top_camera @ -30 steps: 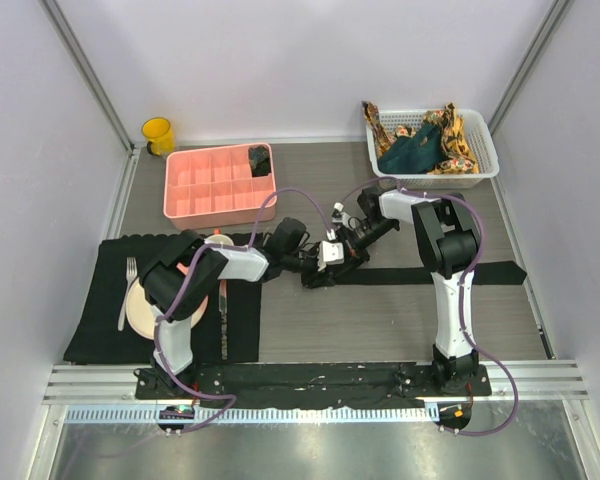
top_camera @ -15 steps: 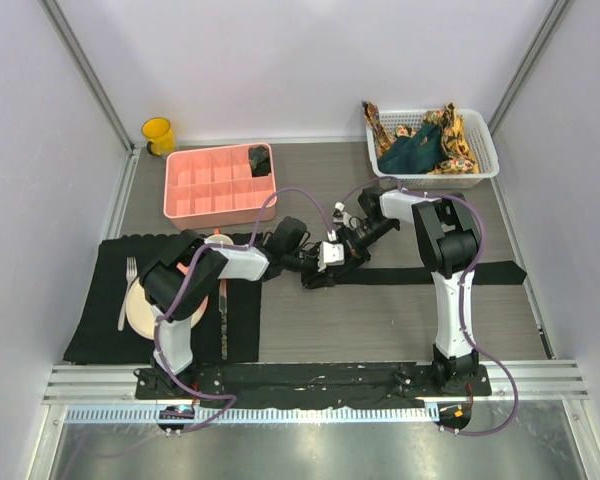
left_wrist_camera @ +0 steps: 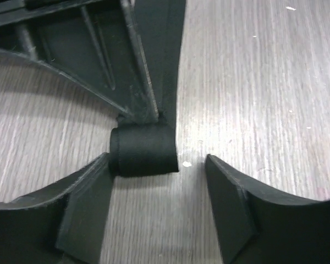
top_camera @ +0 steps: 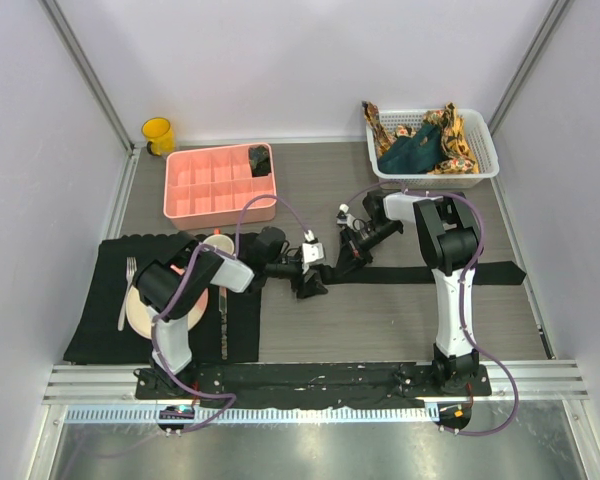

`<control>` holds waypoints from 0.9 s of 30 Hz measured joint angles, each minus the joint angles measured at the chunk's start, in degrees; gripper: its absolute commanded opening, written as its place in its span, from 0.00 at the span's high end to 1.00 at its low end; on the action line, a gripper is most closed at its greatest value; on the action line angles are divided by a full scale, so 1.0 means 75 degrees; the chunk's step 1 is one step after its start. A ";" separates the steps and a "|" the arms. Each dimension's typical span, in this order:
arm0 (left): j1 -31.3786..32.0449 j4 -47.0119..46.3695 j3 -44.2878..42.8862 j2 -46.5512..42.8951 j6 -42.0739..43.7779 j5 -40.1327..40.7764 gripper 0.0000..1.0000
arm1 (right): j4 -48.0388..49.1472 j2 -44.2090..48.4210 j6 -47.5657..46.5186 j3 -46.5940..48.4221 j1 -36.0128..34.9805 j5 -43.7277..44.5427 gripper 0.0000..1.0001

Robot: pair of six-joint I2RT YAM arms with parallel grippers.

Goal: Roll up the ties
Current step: Roll the tie at the center of the board.

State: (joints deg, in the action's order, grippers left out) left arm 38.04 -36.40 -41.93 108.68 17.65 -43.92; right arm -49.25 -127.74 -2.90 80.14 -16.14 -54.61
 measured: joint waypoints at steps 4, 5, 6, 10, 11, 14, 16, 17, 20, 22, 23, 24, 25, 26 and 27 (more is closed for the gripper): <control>-0.0035 -0.0469 0.0082 0.0108 -0.0425 0.0093 0.45 | 0.0000 0.0000 0.0000 0.0000 0.0015 -0.0003 0.99; -0.0041 -0.0571 0.0070 0.0157 -0.0516 0.0108 0.49 | 0.0000 0.0000 0.0000 0.0000 0.0017 -0.0003 0.99; -0.0047 -0.0647 0.0052 0.0201 -0.0580 0.0108 0.51 | 0.0000 0.0000 0.0000 0.0003 0.0017 -0.0003 0.99; -0.0058 -0.0717 0.0020 0.0248 -0.0697 0.0146 0.49 | -0.0003 0.0000 0.0003 0.0009 0.0017 -0.0012 0.99; -0.0055 -0.0708 0.0020 0.0248 -0.0688 0.0154 0.45 | -0.0003 0.0000 0.0003 0.0009 0.0015 -0.0015 0.99; -0.0020 -0.0685 0.0017 0.0242 -0.0603 0.0175 0.40 | -0.0003 -0.0003 0.0003 0.0009 -0.0023 -0.0020 0.99; 0.0029 -0.0670 0.0006 0.0242 -0.0522 0.0175 0.49 | -0.0003 -0.0003 0.0000 0.0009 -0.0032 -0.0020 0.99; 0.0052 -0.0659 -0.0006 0.0245 -0.0493 0.0178 0.54 | 0.0000 -0.0003 0.0000 0.0006 -0.0032 -0.0020 0.99; 0.0064 -0.0603 -0.0070 0.0277 -0.0373 0.0251 0.71 | 0.0006 -0.0003 -0.0003 -0.0003 -0.0035 -0.0026 0.99; 0.0061 -0.0443 -0.0160 0.0289 -0.0280 0.0254 0.79 | 0.0015 -0.0003 -0.0003 -0.0003 -0.0032 -0.0032 0.97; 0.0061 -0.0335 -0.0201 0.0274 -0.0216 0.0248 0.80 | 0.0015 0.0000 -0.0003 -0.0003 -0.0032 -0.0035 0.90; 0.0061 -0.0204 -0.0239 0.0251 -0.0114 0.0254 0.81 | 0.0015 0.0000 -0.0003 0.0000 -0.0029 -0.0044 0.85; 0.0067 -0.0032 -0.0277 0.0210 -0.0044 0.0297 0.83 | 0.0012 0.0003 0.0000 0.0003 -0.0026 -0.0052 0.76; 0.0082 0.0184 -0.0332 0.0160 0.0044 0.0341 0.83 | -0.0012 0.0015 0.0009 0.0020 -0.0026 -0.0061 0.71; 0.0111 0.0417 -0.0393 0.0099 0.0131 0.0428 0.84 | -0.0076 0.0017 0.0067 0.0061 -0.0032 -0.0073 0.66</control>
State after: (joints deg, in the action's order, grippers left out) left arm 38.87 -33.28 -44.88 109.43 18.63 -40.71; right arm -49.82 -127.61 -2.39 80.60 -16.38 -55.16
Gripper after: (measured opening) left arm 0.314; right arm 0.202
